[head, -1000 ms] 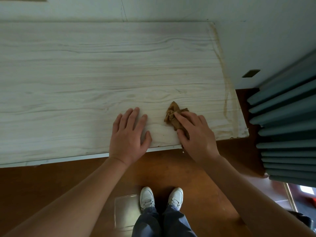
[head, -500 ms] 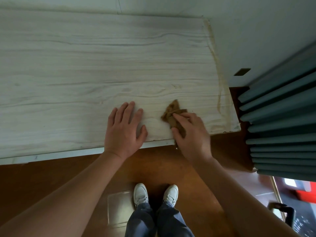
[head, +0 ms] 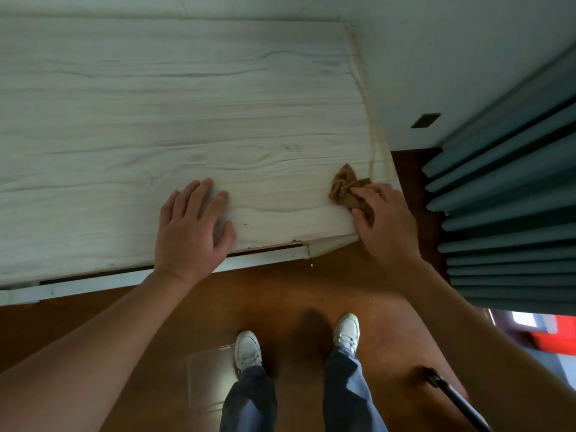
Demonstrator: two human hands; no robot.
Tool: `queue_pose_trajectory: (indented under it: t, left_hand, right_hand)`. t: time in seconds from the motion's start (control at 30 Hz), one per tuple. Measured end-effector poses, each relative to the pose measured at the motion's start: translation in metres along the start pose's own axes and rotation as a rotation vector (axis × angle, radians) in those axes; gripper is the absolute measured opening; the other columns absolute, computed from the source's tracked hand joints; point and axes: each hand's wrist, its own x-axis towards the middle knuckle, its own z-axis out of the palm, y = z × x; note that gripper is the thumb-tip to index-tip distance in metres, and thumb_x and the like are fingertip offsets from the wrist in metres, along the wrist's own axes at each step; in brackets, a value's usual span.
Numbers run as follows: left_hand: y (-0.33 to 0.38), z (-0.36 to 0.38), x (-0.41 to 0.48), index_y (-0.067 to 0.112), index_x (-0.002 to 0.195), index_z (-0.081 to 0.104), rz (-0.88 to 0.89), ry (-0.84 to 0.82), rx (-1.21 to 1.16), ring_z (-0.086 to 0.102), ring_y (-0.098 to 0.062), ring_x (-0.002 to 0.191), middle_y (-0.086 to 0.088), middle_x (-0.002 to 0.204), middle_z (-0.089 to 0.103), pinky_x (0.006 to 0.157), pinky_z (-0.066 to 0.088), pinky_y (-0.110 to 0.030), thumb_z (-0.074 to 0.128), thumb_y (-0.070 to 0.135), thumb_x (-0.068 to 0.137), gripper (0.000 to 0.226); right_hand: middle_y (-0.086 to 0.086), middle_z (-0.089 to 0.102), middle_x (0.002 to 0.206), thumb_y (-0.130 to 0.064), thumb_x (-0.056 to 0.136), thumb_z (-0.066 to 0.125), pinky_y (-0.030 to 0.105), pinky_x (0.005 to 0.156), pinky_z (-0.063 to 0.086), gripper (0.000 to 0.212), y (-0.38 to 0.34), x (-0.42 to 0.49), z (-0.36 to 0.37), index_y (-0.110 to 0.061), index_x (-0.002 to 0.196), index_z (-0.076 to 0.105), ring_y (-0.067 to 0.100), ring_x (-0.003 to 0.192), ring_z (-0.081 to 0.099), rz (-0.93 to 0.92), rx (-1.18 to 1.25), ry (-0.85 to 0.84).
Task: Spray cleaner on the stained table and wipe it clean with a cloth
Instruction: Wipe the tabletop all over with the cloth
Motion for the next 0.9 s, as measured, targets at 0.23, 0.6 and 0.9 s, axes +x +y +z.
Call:
queue_pose_trajectory:
  t: [0.23, 0.6, 0.9]
  left_hand:
    - [0.007, -0.003, 0.001, 0.015, 0.143, 0.053, -0.043, -0.044, -0.034, 0.033, -0.035, 0.15, -0.015, 0.158, 0.042, 0.123, 0.024, -0.054, 0.039, 0.045, 0.094, 0.06]
    - [0.155, 0.014, 0.061, 0.018, 0.144, 0.048, -0.194, 0.001, -0.074, 0.038, -0.03, 0.146, -0.009, 0.156, 0.043, 0.122, 0.028, -0.05, 0.041, 0.044, 0.1, 0.052]
    - [0.167, 0.028, 0.069, 0.017, 0.143, 0.052, -0.169, 0.005, -0.035, 0.039, -0.031, 0.145, -0.01, 0.155, 0.046, 0.12, 0.03, -0.052, 0.041, 0.037, 0.097, 0.052]
  right_hand:
    - [-0.004, 0.051, 0.133, -0.028, 0.099, 0.057, 0.025, 0.088, 0.045, 0.039, -0.002, -0.009, 0.005, -0.023, 0.137, 0.055, 0.014, 0.119, 0.046, -0.176, 0.066, -0.048]
    - [-0.003, 0.062, 0.127, -0.024, 0.094, 0.064, 0.029, 0.085, 0.055, 0.037, 0.052, 0.029, -0.011, -0.024, 0.131, 0.063, 0.018, 0.111, 0.055, -0.699, 0.119, -0.181]
    - [-0.003, 0.061, 0.121, -0.022, 0.096, 0.06, 0.034, 0.086, 0.052, 0.035, 0.114, 0.121, -0.03, -0.022, 0.13, 0.062, 0.018, 0.106, 0.052, -0.508, 0.118, -0.063]
